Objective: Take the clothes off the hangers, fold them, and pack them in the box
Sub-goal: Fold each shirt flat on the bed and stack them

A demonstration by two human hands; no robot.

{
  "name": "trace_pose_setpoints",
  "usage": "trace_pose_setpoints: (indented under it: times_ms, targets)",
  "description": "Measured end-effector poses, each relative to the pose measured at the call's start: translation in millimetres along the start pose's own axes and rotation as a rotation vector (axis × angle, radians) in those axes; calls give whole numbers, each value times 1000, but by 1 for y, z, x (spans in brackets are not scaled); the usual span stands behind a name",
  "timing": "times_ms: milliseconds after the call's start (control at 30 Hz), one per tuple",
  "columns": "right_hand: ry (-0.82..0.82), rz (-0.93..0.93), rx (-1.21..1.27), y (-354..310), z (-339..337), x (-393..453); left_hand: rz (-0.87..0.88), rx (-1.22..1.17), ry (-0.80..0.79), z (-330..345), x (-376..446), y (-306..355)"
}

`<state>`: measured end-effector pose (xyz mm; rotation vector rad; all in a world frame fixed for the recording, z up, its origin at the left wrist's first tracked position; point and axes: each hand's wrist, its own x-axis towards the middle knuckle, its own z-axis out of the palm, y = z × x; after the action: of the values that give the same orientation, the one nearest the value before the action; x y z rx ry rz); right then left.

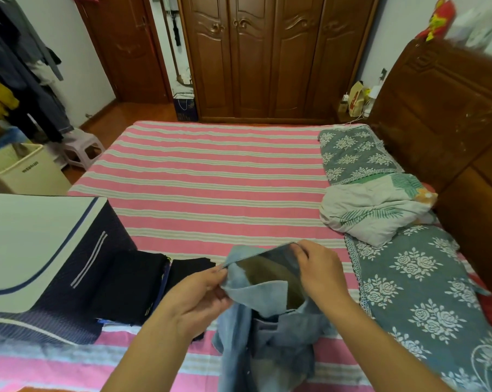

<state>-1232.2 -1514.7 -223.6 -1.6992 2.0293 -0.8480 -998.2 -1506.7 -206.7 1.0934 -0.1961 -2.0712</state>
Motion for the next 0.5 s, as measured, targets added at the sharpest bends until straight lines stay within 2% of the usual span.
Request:
trace_pose_setpoints:
  times_ms: [100,167,233,267,367,433,500]
  targets:
    - [55,62,150,8,-4,3,-19,53,-157,8,-6,-2]
    - [115,124,243,6,-13,8,30,206,-160,4,-2,1]
    - [70,194,357,2,-25,12,55,314,-171,-5,4,10]
    - [-38,261,456,0,-30,12,33,354,-180,-10,6,15]
    - [-637,654,953,1,-37,10,31,420,-209,-14,5,29]
    - [-746,840,1238,7,-36,7,84,240,-196,-11,8,32]
    - [-672,916,1437,10,-29,10,102,30,-171,-10,15,27]
